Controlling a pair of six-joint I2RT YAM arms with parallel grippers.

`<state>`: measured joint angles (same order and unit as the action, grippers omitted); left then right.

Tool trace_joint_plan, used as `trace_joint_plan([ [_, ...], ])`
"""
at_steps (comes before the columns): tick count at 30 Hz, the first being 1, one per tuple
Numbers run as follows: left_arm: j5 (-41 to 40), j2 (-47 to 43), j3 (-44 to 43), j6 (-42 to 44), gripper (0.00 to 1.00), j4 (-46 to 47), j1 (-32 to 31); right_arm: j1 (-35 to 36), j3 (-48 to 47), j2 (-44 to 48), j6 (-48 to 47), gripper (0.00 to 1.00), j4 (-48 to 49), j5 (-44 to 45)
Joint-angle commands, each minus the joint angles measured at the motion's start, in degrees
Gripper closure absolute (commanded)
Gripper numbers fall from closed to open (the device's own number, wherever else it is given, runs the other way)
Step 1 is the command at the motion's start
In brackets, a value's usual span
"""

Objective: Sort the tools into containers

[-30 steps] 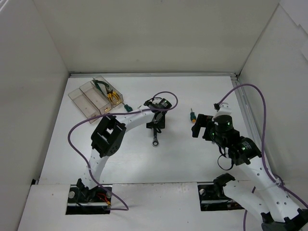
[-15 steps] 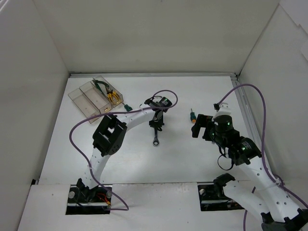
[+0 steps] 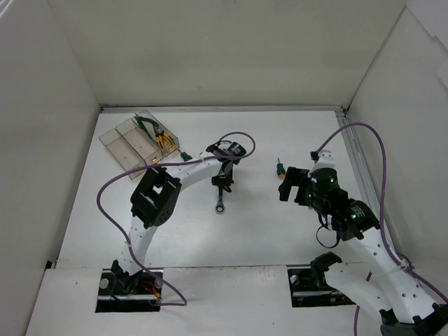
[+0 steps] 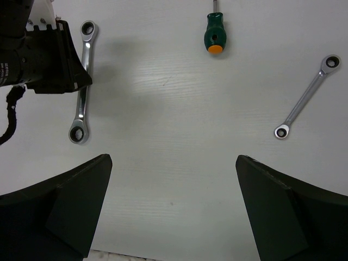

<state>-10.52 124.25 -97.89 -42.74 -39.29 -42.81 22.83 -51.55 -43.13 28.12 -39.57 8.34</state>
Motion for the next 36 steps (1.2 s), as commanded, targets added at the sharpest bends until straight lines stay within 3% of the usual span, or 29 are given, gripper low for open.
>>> trace_joint_plan([
  [1,-3.9,-5.5,-0.5,3.1,1.00,-2.9,1.6,-0.2,-0.4,-0.5,0.0,0.02,2.4,1.0],
  [15,-2.0,-19.6,0.9,4.9,1.00,-4.8,7.3,-0.3,-0.7,-1.6,0.0,0.02,2.3,1.3],
  [25,-0.6,-30.6,1.2,8.1,1.00,-3.2,24.9,-0.2,-0.5,-1.6,0.1,0.02,2.3,1.1],
  [29,-0.7,-29.8,-1.9,8.4,1.00,-0.7,33.2,-0.2,-0.2,-1.3,0.3,0.02,2.4,1.3],
  [36,-1.8,-24.7,-6.2,5.7,1.00,7.0,41.7,-0.3,-0.8,-1.1,-0.1,0.02,2.1,1.8],
])
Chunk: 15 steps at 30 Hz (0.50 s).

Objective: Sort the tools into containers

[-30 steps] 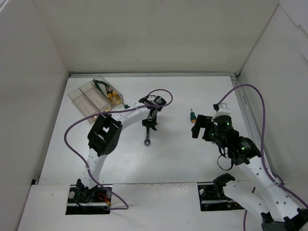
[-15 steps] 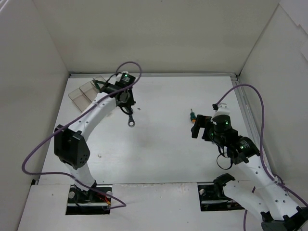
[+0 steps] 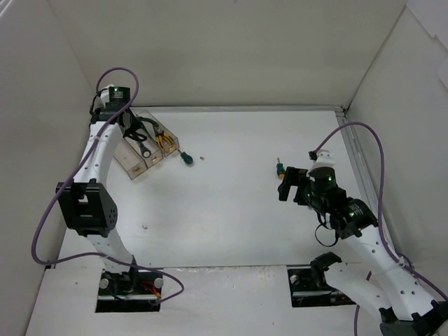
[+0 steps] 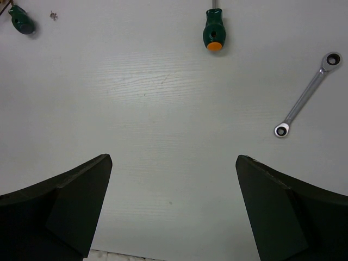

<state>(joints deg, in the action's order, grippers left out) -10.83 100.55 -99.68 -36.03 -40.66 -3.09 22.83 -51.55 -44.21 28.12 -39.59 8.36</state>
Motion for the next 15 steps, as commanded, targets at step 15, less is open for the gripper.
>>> trace_joint_plan([
  [15,-8.2,10.6,-5.8,-3.3,1.00,25.1,5.2,-0.3,-1.2,1.8,-2.1,0.02,0.6,2.6],
])
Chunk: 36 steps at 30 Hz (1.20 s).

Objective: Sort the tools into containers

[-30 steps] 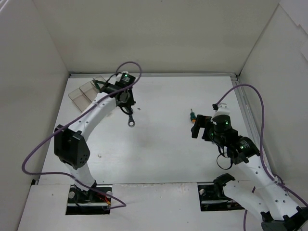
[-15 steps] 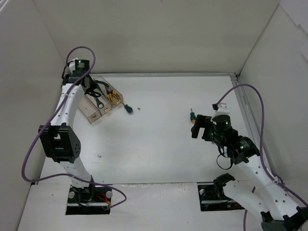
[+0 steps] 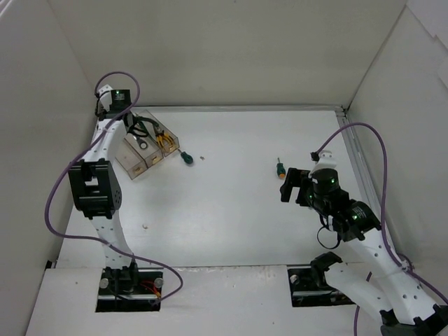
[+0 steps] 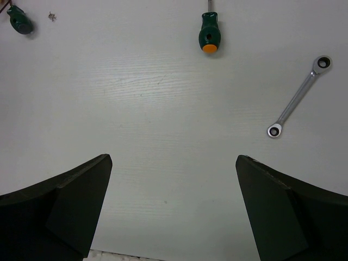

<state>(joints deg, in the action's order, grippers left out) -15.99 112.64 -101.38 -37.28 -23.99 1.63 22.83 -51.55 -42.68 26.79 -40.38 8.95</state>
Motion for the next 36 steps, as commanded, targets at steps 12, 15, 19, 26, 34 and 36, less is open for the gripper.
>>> trace_joint_plan([
  [12,-5.0,4.5,-4.7,-2.6,1.00,9.7,-1.2,-0.2,-1.6,0.0,-1.7,0.02,1.3,1.7],
  [15,-5.7,4.0,-1.0,-3.6,1.00,9.9,-1.7,-0.2,-1.7,-0.3,-1.8,0.02,1.3,1.3],
  [19,-5.4,4.1,0.6,-5.1,1.00,8.3,-1.7,-0.1,-1.8,-0.5,-1.8,0.02,1.3,1.3],
  [26,-3.9,5.1,0.7,-5.0,0.99,6.1,-2.2,-0.3,-2.0,-0.2,-1.3,0.02,1.3,1.7],
  [34,-0.4,8.0,-1.4,-2.2,0.88,4.0,-2.2,-0.2,-1.8,0.1,-0.7,0.02,1.1,2.0],
  [36,-0.5,8.3,-1.3,-3.0,0.88,3.0,-2.2,-0.2,-2.0,0.4,-0.8,0.02,1.2,1.9],
])
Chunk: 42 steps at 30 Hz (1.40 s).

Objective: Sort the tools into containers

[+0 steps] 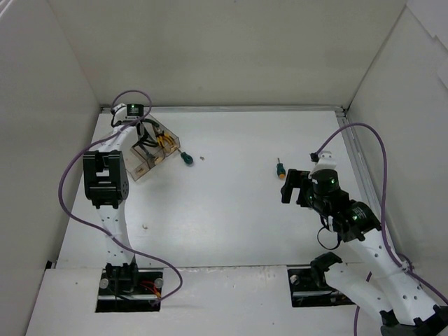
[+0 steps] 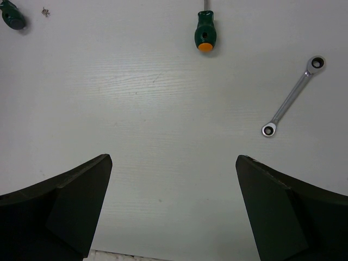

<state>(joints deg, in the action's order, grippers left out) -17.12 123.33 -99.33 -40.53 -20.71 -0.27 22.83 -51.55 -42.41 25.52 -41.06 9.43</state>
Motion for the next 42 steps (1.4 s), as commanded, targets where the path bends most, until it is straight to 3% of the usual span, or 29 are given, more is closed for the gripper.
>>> trace_joint_plan([
  [1,0.7,-2.3,-3.2,0.1,0.88,-0.4,-0.3,-0.2,-2.1,0.2,0.4,0.02,1.9,1.3],
  [6,1.4,-1.9,-3.0,0.1,0.82,-0.8,-0.3,-0.2,-2.1,0.8,0.4,0.02,1.8,0.9],
  [9,1.5,-2.5,-3.1,0.2,0.70,-1.2,-0.3,-0.2,-2.0,0.9,0.5,0.02,1.8,1.0],
  [14,1.0,-5.4,-3.3,1.1,0.41,-1.4,-0.3,-0.2,-2.2,0.8,1.5,0.02,1.4,3.0],
  [15,0.7,-6.1,-3.5,1.6,0.30,-1.7,-0.3,-0.3,-2.5,0.8,2.4,0.02,1.1,4.0],
  [20,0.3,-12.5,-4.6,3.7,0.06,-2.7,-0.3,-0.2,-3.1,-0.4,6.4,0.03,-1.4,11.2],
  [23,1.6,-18.9,-4.2,6.3,0.00,-2.3,-0.3,-0.2,-3.9,-2.4,10.9,0.07,-4.0,16.6],
  [28,5.9,-26.4,-3.3,8.0,0.00,-4.6,-2.2,-0.2,-4.2,-5.8,16.8,0.13,-7.4,21.8],
  [33,14.3,-36.2,4.0,10.4,0.00,-7.6,-5.4,-1.9,-3.3,-12.4,20.1,0.18,-8.9,22.0],
  [36,20.3,-41.1,8.9,10.7,0.00,-10.5,-9.2,-4.5,-1.9,-15.9,21.5,0.25,-8.5,20.8],
  [38,21.8,-44.6,13.4,11.6,0.00,-13.0,-14.8,-5.3,-1.1,-18.5,23.5,0.28,-8.5,21.2],
  [42,23.5,-48.9,22.8,12.1,0.00,-15.6,-19.8,-7.2,0.5,-21.6,24.5,0.29,-7.3,21.8],
])
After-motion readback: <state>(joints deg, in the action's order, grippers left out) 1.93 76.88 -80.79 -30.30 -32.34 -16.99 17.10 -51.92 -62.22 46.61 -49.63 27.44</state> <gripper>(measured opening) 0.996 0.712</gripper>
